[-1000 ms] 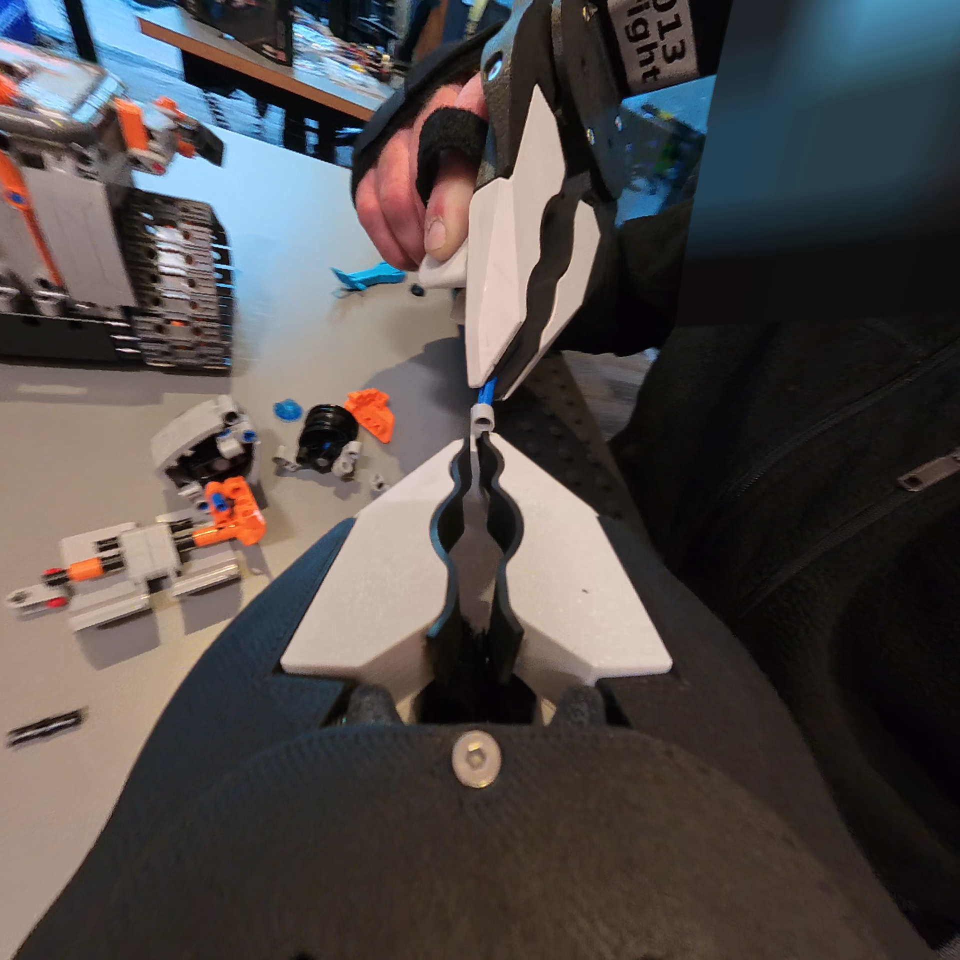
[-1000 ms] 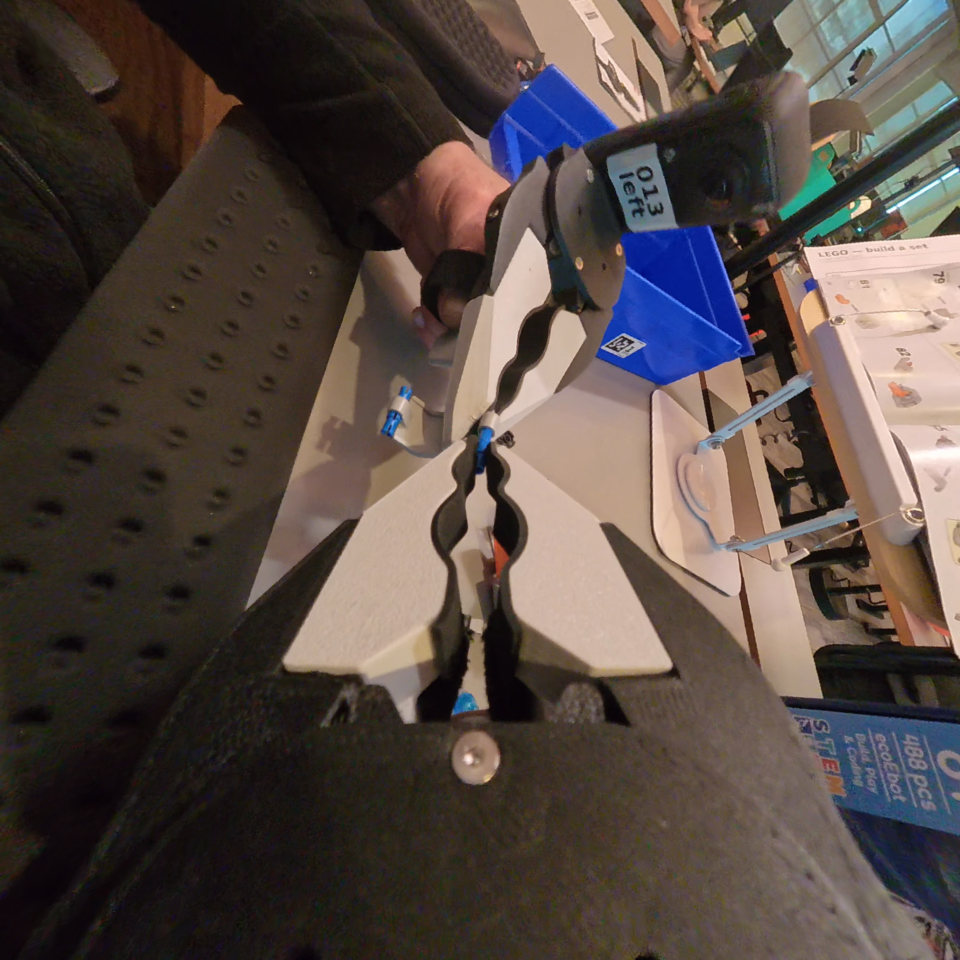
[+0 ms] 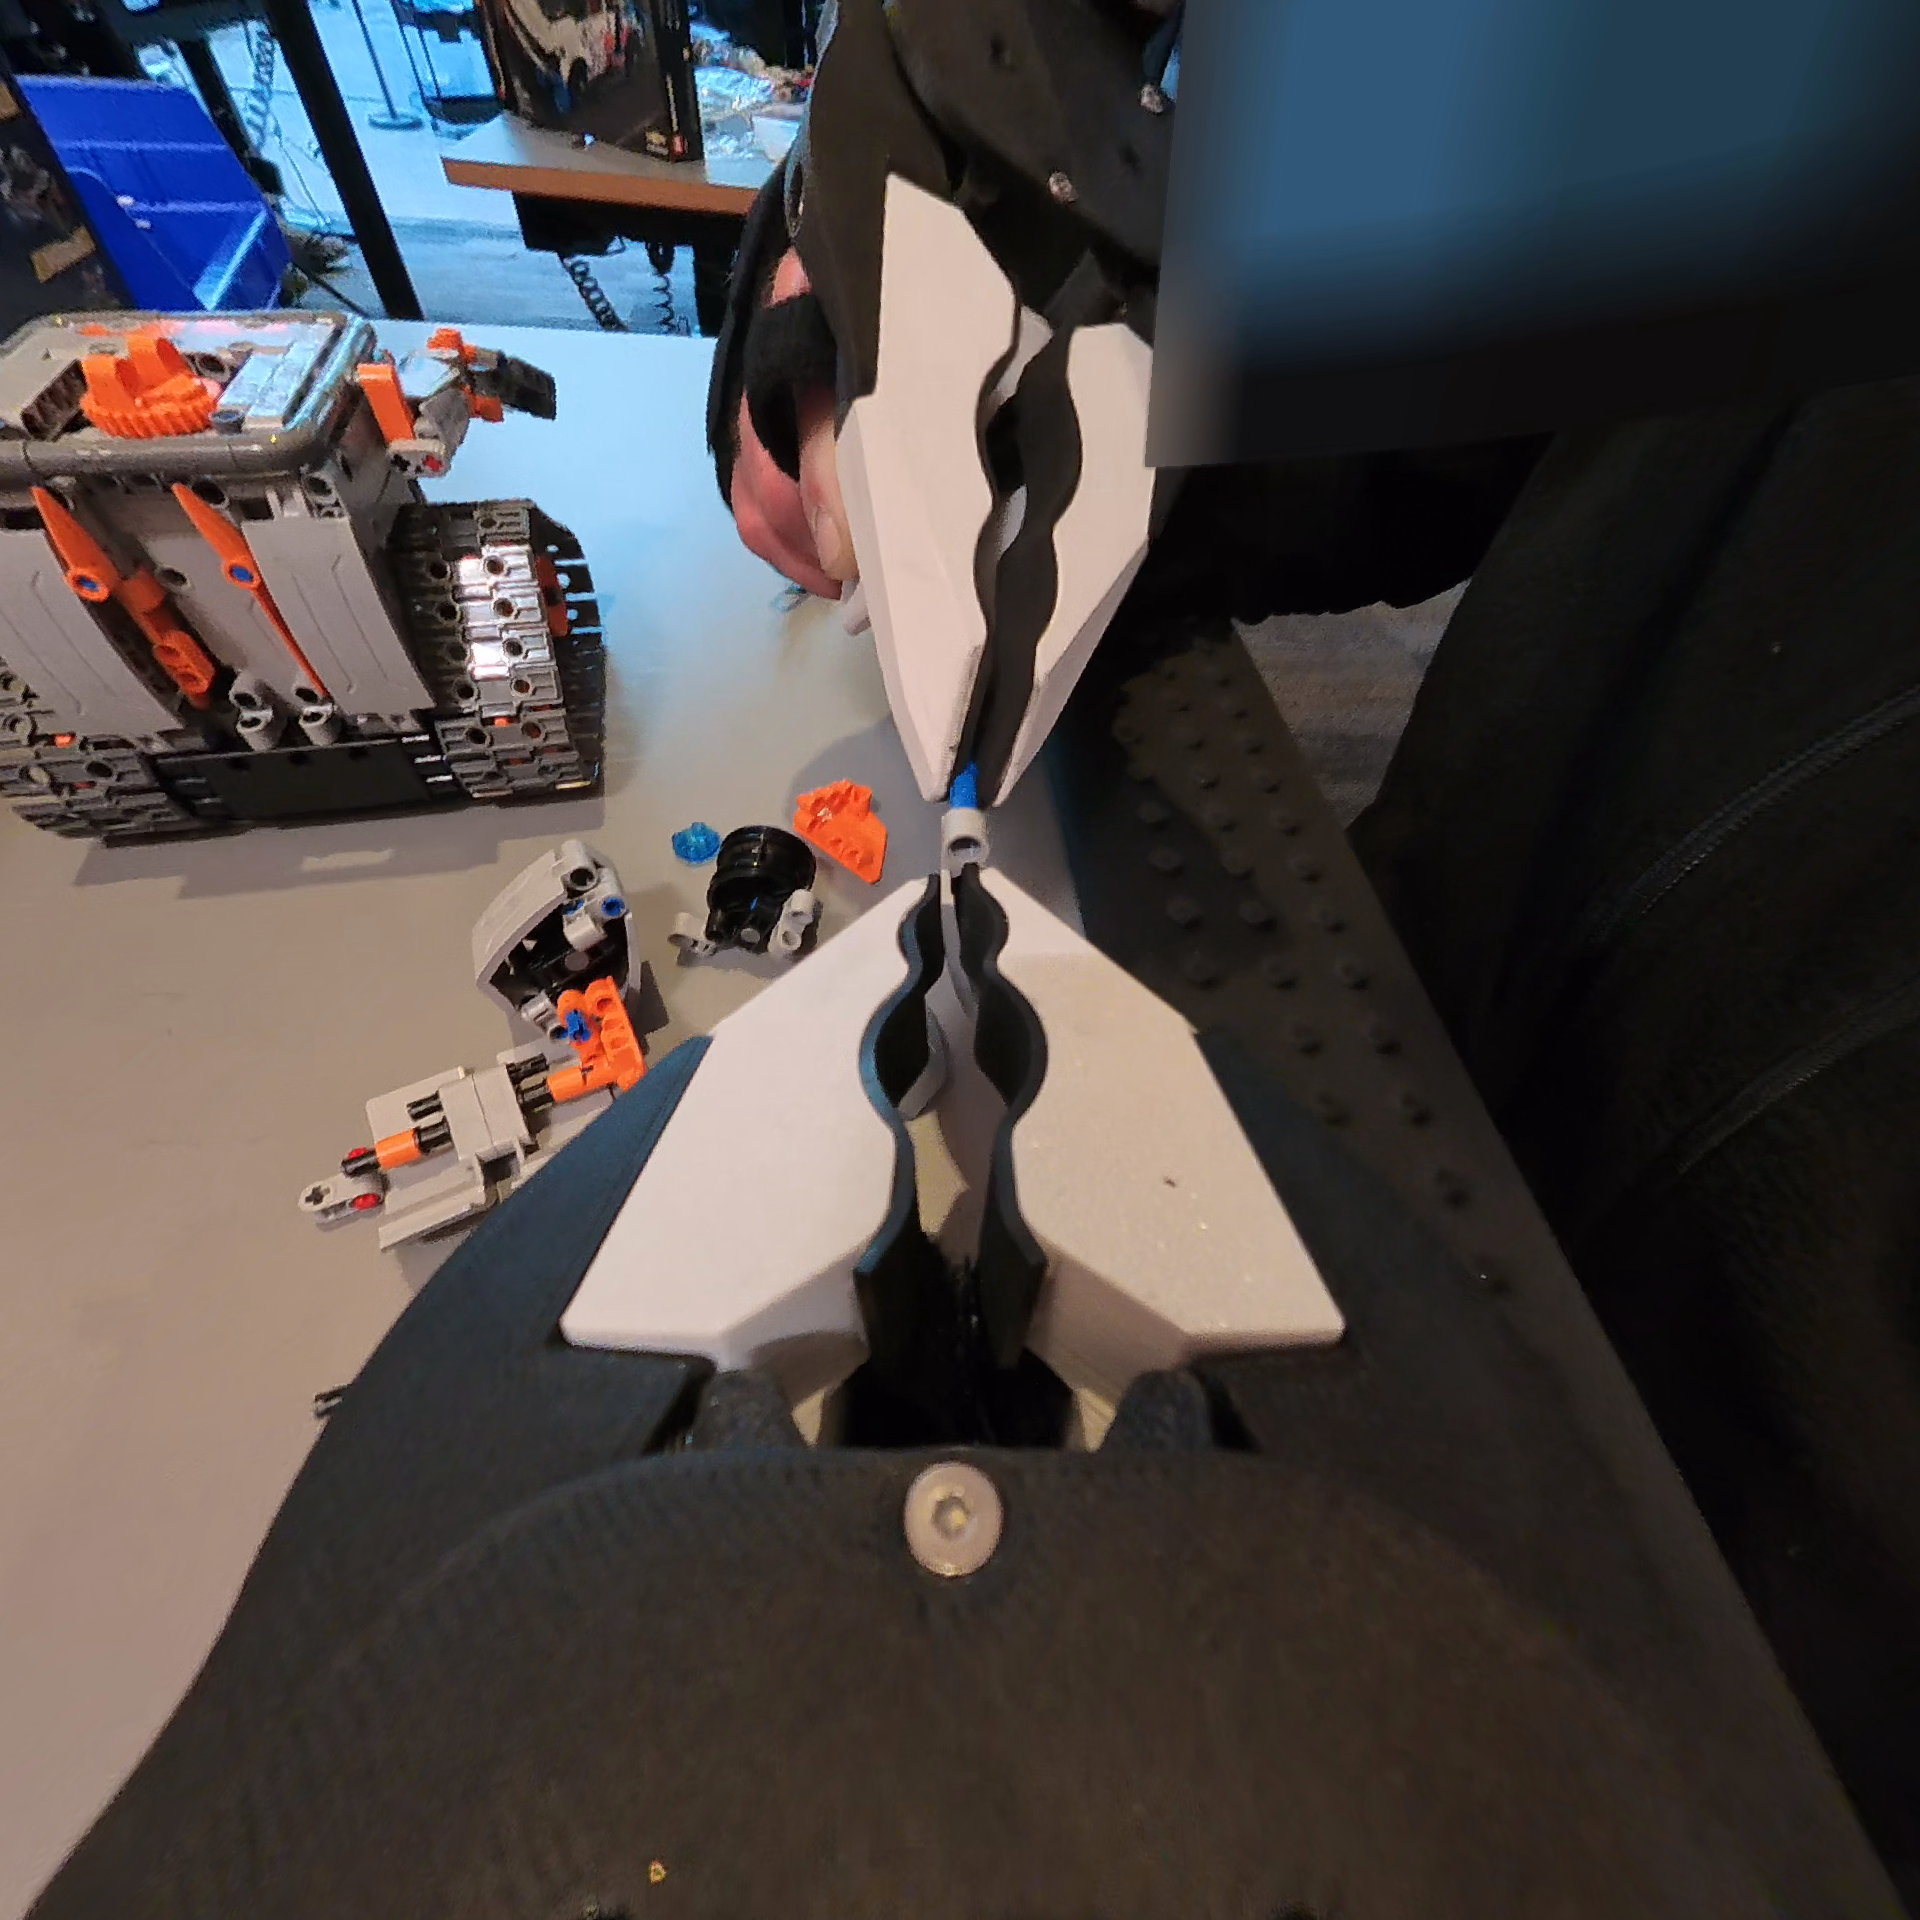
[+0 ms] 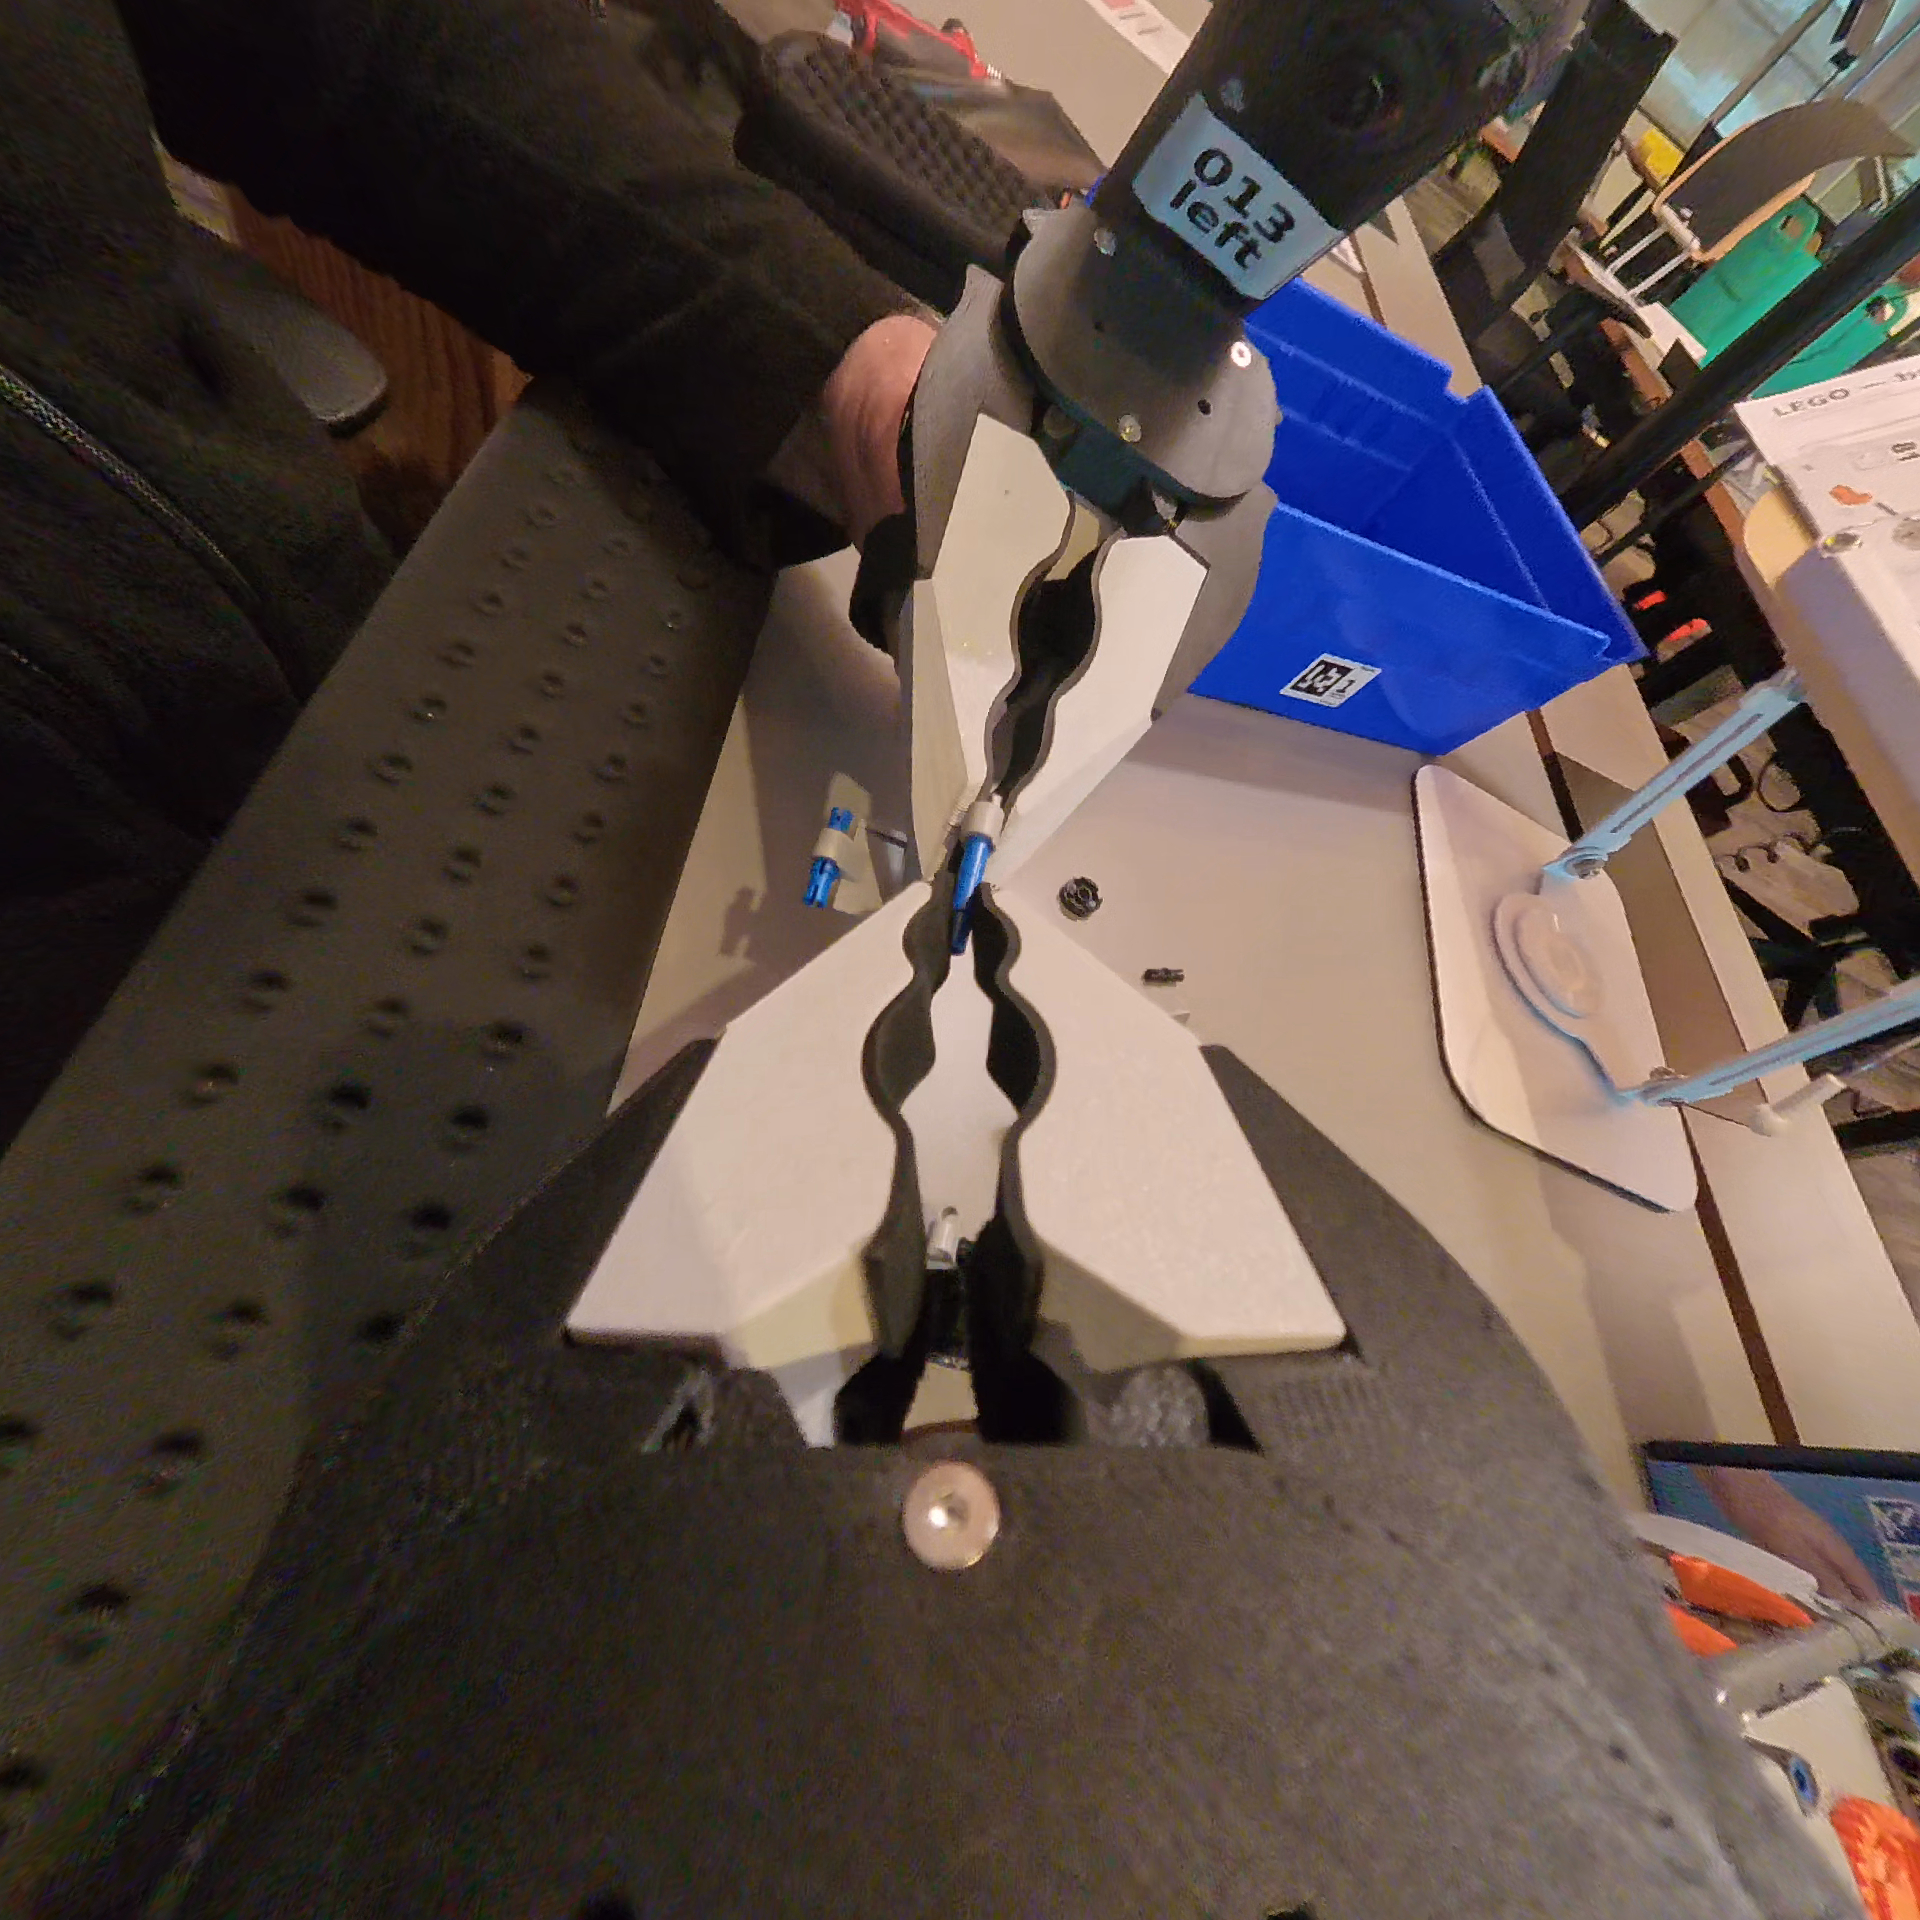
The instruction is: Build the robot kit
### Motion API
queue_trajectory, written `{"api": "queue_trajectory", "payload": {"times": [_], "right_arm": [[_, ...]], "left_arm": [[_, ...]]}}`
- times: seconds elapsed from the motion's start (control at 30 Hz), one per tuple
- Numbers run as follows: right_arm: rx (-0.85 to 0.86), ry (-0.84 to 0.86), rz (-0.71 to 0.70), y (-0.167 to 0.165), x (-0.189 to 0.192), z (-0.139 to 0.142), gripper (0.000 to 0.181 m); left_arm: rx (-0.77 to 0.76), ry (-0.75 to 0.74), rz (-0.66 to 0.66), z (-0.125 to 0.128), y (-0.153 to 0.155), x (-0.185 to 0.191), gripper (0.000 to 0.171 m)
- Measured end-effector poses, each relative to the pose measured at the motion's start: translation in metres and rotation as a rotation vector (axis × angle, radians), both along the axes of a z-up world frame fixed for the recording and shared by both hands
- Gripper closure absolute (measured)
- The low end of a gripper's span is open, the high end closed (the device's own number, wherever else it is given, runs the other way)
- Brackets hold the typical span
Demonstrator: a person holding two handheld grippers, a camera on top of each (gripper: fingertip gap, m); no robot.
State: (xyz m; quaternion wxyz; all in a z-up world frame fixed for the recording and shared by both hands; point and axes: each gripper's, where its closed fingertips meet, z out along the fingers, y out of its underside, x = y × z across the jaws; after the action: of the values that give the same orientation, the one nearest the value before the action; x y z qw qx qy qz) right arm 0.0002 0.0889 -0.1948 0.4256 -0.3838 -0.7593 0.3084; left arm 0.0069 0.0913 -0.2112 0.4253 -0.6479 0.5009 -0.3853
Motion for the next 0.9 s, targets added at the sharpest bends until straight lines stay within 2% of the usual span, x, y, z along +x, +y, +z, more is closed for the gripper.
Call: {"api": "queue_trajectory", "payload": {"times": [0.4, 0.67, 0.9], "right_arm": [[0.120, -0.132, -0.048, 0.007, -0.002, -0.028, 0.181], [0.094, -0.119, -0.038, 0.005, -0.002, -0.026, 0.181], [0.009, -0.036, -0.039, 0.006, -0.004, -0.011, 0.181]], "left_arm": [[0.066, 0.252, 0.072, -0.033, 0.010, -0.006, 0.171], [0.040, 0.208, 0.058, -0.032, 0.008, -0.005, 0.171], [-0.003, 0.076, 0.054, -0.015, 0.008, -0.004, 0.171]]}}
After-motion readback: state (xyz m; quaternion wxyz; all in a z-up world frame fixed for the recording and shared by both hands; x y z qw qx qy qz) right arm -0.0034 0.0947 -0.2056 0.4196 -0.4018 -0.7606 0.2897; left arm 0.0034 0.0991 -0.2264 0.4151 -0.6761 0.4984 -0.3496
